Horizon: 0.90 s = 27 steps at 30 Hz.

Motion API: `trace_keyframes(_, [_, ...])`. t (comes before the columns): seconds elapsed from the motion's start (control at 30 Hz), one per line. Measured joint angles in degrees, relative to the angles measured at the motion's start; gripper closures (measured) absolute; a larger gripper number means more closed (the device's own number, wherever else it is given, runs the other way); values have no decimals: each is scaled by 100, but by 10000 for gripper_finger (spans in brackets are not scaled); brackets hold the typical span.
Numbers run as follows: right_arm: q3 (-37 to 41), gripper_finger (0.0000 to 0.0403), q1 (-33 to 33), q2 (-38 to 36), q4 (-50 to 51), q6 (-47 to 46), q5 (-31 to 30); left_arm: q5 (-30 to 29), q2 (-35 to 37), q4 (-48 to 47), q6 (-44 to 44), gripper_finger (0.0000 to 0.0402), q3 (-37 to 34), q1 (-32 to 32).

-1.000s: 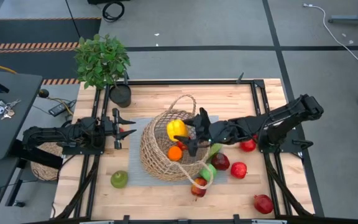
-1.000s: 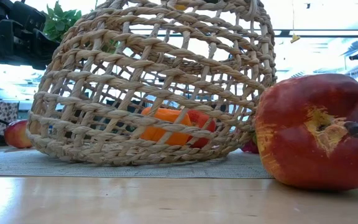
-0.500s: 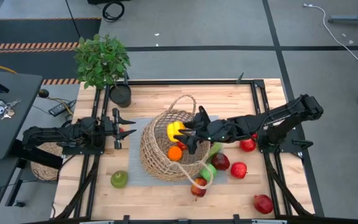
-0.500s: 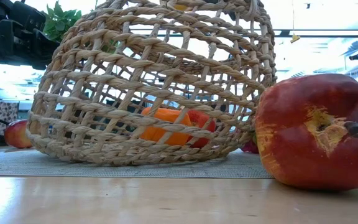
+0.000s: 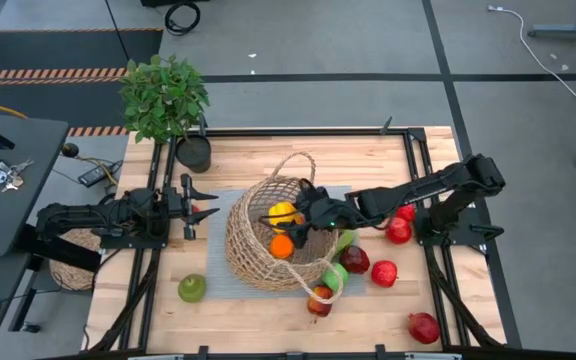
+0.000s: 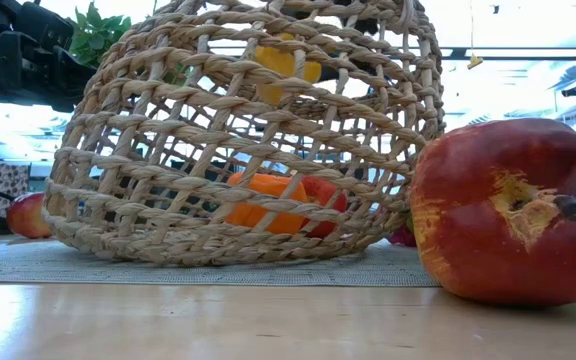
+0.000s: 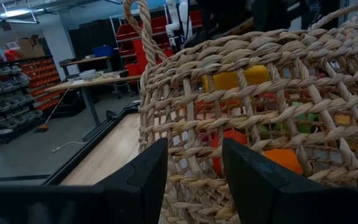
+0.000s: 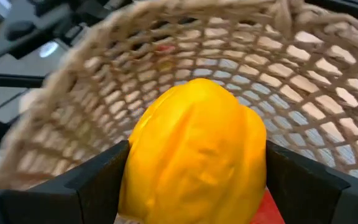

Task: Build produce basket
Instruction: Put the yellow bell pepper into the brown basket

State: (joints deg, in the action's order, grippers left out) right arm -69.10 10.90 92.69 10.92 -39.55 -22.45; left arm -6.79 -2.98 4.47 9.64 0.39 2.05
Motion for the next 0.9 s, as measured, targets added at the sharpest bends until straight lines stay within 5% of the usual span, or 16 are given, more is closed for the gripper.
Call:
trace_keyframes(0.47, [-1581, 59, -336, 1313, 1261, 1250, 286, 0, 0, -2, 1, 241, 1, 1])
trace_keyframes(0.9, [-1630, 9, -491, 1478, 1246, 1713, 575, 1, 1, 10, 1, 241, -1, 1])
